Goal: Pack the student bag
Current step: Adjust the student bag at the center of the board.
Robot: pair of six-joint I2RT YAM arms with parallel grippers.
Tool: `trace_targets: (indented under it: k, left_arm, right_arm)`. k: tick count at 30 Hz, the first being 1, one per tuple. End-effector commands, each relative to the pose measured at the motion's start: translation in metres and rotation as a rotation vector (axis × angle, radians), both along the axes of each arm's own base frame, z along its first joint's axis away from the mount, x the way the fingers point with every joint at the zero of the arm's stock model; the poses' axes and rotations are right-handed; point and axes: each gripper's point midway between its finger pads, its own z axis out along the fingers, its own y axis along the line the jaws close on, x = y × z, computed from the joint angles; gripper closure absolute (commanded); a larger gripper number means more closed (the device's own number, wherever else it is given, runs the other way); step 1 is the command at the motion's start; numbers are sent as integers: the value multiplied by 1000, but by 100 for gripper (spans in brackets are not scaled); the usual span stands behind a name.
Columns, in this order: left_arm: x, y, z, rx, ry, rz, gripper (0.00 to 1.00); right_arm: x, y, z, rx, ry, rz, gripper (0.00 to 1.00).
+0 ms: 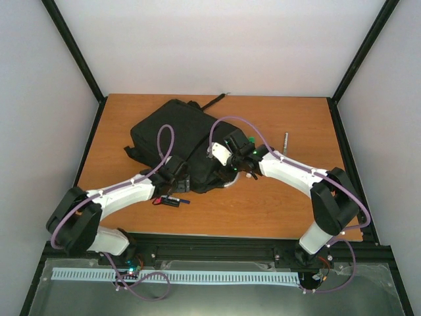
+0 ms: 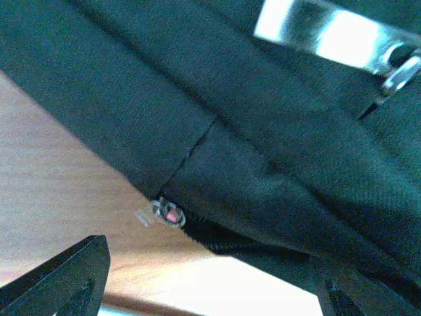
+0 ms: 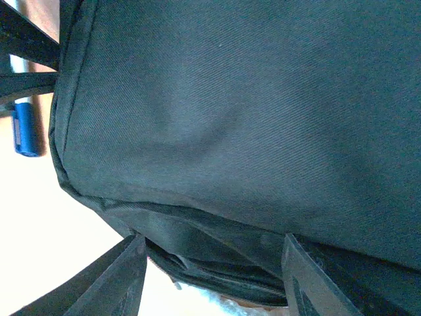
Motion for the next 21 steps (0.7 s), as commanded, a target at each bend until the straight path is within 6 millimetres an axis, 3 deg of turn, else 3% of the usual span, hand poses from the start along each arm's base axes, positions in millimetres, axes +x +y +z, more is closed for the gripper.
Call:
trace_targets:
  k: [1, 6, 11, 16, 21]
  left_arm:
    - [42, -35, 33, -79, -128, -70, 14]
    - [42, -50, 39, -108, -131, -164, 16]
    - [27, -29, 43, -89, -164, -131, 9]
    - [21, -19, 47, -110, -210, -114, 1]
    - [16, -25, 38, -166, -212, -143, 13]
  right_arm:
    - [7, -11, 4, -23, -56, -48, 43]
    - [8, -18, 3, -18, -48, -60, 43]
    - [6, -19, 5, -3, -44, -53, 43]
    - [6, -20, 5, 1, -45, -52, 43]
    - [3, -20, 7, 7, -44, -48, 43]
